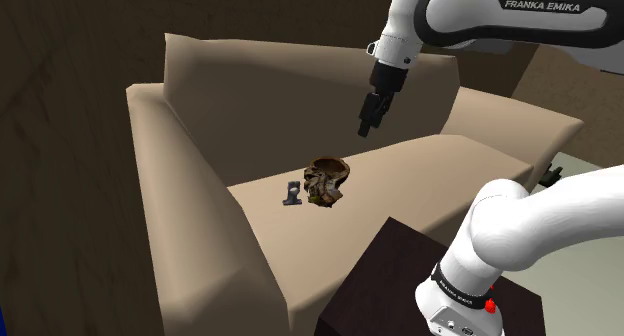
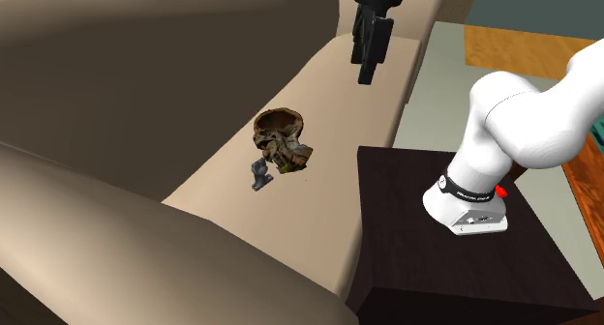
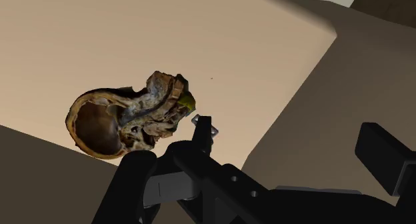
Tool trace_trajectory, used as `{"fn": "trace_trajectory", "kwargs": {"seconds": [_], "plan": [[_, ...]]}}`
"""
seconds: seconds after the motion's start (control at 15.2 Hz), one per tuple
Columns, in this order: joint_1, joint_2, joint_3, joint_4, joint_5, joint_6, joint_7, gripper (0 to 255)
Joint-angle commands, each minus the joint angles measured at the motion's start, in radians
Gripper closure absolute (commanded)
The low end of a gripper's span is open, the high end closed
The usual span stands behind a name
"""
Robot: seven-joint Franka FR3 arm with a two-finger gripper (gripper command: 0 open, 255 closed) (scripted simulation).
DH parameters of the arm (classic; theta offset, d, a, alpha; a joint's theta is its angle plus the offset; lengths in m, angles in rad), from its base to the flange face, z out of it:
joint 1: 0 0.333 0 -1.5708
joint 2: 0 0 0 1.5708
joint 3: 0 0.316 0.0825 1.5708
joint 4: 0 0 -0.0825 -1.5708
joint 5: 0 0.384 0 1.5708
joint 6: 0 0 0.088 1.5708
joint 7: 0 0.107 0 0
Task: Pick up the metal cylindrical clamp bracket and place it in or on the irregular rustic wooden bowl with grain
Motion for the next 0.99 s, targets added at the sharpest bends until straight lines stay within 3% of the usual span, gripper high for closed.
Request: {"fn": "trace_trajectory", "kwargs": {"seconds": [0.0, 0.46, 0.92], "plan": [[0.000, 0.000, 0.000, 0.000, 0.000, 0.000, 0.000, 0], [-0.008, 0.191, -0.005, -0.051, -0.017, 0.232, -0.024, 0], [-0.016, 0.433, -0.011, -0.034, -0.034, 0.446, -0.042, 0]]}}
